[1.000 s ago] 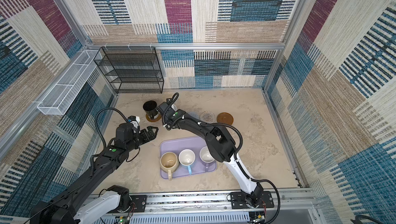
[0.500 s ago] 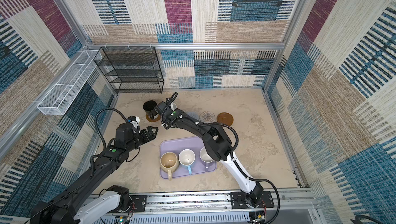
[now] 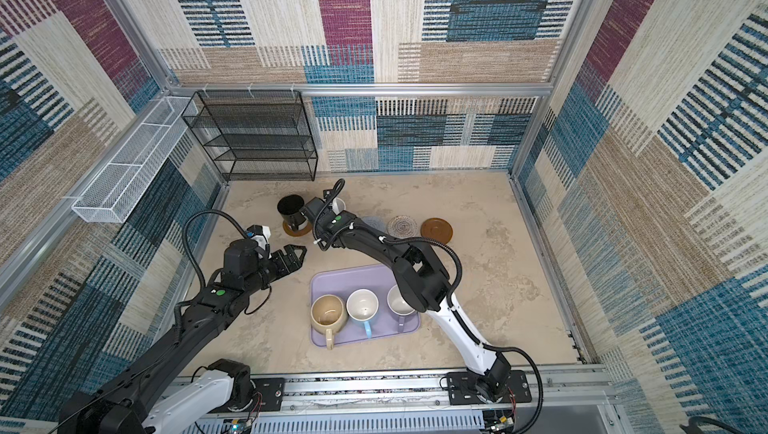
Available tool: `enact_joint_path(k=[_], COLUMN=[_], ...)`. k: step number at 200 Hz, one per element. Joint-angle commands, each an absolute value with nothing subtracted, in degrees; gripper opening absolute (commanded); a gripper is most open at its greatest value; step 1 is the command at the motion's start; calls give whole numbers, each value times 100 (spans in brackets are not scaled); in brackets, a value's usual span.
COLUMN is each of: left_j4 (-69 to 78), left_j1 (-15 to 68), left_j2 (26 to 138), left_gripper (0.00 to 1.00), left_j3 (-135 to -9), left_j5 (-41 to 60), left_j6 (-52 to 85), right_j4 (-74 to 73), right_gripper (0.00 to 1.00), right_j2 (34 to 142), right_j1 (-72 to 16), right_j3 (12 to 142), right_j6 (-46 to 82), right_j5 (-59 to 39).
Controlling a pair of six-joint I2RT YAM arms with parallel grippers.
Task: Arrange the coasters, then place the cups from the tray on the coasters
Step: 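Lower the speckled mug onto the wicker coaster with the right gripper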
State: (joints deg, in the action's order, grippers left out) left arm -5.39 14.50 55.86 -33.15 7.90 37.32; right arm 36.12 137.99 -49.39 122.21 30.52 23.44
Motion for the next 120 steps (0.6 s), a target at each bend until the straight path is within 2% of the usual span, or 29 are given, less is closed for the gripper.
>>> enact_joint_path(k=[1, 120], left_j4=[-413, -470], left_j1=[1450, 1450], left_j2=[5530, 5394], left_gripper=[89, 89], left_j3=[-3296, -3287], left_j5=[853, 879], left_j6=[3735, 3749], right_j4=[3252, 3572], right_gripper=[0, 1], right_j2=[13704, 13792], right_j1=[-4945, -4955], right_j3=[12307, 12236], right_j6=[3023, 3306], right_j5=[2398, 2229])
